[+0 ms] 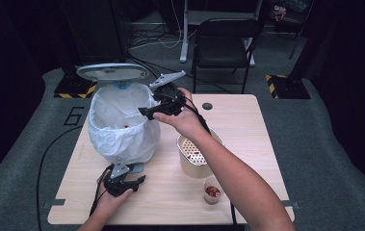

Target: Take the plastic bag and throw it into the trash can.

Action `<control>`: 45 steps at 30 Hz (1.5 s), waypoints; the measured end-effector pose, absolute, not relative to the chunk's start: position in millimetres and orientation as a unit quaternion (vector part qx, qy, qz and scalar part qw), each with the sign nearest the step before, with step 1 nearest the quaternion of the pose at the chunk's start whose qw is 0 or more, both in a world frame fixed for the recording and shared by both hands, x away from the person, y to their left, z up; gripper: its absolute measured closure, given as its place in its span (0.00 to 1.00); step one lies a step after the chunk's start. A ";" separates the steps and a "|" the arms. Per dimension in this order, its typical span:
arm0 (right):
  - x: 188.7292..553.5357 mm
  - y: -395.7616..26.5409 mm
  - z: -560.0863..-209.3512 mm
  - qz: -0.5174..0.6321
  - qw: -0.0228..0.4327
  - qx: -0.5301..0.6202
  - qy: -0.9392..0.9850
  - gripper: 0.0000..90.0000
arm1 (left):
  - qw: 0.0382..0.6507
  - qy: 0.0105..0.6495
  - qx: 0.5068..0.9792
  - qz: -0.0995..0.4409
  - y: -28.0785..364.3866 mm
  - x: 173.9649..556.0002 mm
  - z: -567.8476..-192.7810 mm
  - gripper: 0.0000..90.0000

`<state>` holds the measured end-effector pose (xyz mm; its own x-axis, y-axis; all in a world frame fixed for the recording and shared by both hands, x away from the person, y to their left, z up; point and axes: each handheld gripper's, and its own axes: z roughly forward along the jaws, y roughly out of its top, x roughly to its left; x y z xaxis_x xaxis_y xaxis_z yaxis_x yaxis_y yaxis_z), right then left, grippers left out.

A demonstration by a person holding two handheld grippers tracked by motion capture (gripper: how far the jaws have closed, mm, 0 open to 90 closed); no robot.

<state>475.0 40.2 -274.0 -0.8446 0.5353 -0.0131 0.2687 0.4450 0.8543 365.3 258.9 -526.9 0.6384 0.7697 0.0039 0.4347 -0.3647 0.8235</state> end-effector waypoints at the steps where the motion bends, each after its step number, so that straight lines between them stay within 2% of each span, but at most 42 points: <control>1: 474.5 37.9 -273.7 0.468 0.143 0.240 0.838 0.35 | 0.421 0.376 0.801 0.200 258.8 365.3 -527.0 0.37; 9: 469.1 10.1 -273.1 0.464 0.156 0.251 0.835 0.36 | 0.428 0.388 0.793 0.192 257.1 364.1 -527.9 0.37; 15: 464.1 -8.8 -276.1 0.460 0.164 0.261 0.833 0.37 | 0.413 0.368 0.808 0.203 260.1 365.8 -526.2 0.37; 23: 458.2 -37.8 -289.1 0.450 0.186 0.272 0.830 0.41 | 0.413 0.369 0.808 0.201 259.9 365.5 -526.2 0.37; 38: 460.2 -101.9 -342.1 0.432 0.190 0.333 0.816 0.59 | 0.415 0.369 0.807 0.201 260.1 365.7 -526.4 0.37; 45: 463.2 -128.8 -367.6 0.424 0.180 0.372 0.806 0.62 | 0.415 0.368 0.807 0.202 260.0 365.6 -526.4 0.37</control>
